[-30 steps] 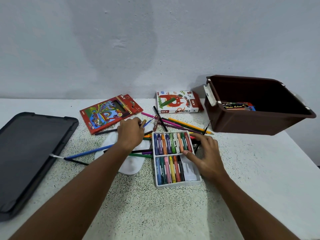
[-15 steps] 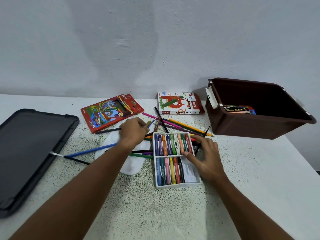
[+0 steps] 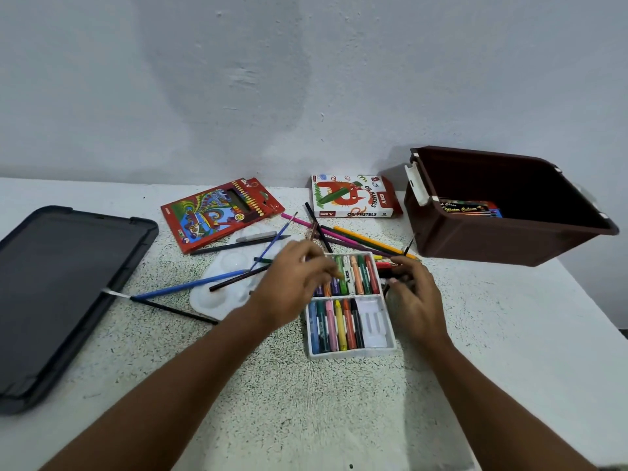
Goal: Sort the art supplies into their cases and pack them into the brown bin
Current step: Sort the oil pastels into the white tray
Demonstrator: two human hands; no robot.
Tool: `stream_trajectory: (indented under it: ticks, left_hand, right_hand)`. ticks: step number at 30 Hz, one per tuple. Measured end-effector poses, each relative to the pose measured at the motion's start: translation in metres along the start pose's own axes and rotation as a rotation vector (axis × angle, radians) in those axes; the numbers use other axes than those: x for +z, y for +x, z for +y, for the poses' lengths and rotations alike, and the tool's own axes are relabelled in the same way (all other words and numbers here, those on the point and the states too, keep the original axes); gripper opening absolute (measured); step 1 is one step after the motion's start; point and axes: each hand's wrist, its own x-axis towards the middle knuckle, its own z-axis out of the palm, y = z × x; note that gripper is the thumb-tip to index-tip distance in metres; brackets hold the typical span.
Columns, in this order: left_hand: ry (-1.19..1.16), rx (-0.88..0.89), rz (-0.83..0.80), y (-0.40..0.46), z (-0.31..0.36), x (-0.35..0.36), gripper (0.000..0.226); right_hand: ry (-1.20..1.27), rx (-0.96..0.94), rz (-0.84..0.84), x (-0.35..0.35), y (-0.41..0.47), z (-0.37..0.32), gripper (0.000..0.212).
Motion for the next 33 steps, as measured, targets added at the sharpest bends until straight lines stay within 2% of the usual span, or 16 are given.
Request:
stream_trajectory:
  ticks: [2,6,9,15,18,20,22,27,33]
  left_hand:
    - [0.064,0.133,-0.022,-0.008,0.016,0.009,0.03]
    - [0.068,0.244,-0.152,-0.021,0.038,0.022,0.015]
    - [0.084,0.314,-0.242,-0.027,0.042,0.025,0.022]
    - [0.133,0.309,-0.245,-0.026,0.05,0.029,0.028]
    - [0.12,0.268,-0.23,-0.026,0.051,0.033,0.018]
    - [0.118,0.235,-0.227,-0.027,0.054,0.035,0.028]
    - [0.138,0.25,-0.22,-0.028,0.055,0.038,0.019]
    - [0.149,0.179,-0.21,-0.028,0.063,0.04,0.039]
    - [0.101,0.087,-0.161,-0.033,0.065,0.04,0.024]
  right_hand:
    - [0.009,0.005,0.016,0.0,0.0,-0.001,0.033]
    - [-0.017,-0.009,0.03,0.0,0.0,-0.001,0.032]
    - [-0.028,0.003,0.033,0.002,0.001,0.001,0.032]
    - [-0.033,0.001,0.013,0.001,0.001,0.001,0.031]
    - [-0.063,-0.006,0.026,0.003,0.001,0.001,0.027]
    - [-0.087,-0.009,0.035,0.005,0.002,0.0,0.024]
    - [-0.101,-0.013,0.042,0.005,0.002,0.0,0.021]
    - [-0.107,0.01,0.037,0.005,-0.001,-0.005,0.018]
    - [-0.13,-0.048,0.013,0.001,-0.003,-0.007,0.015]
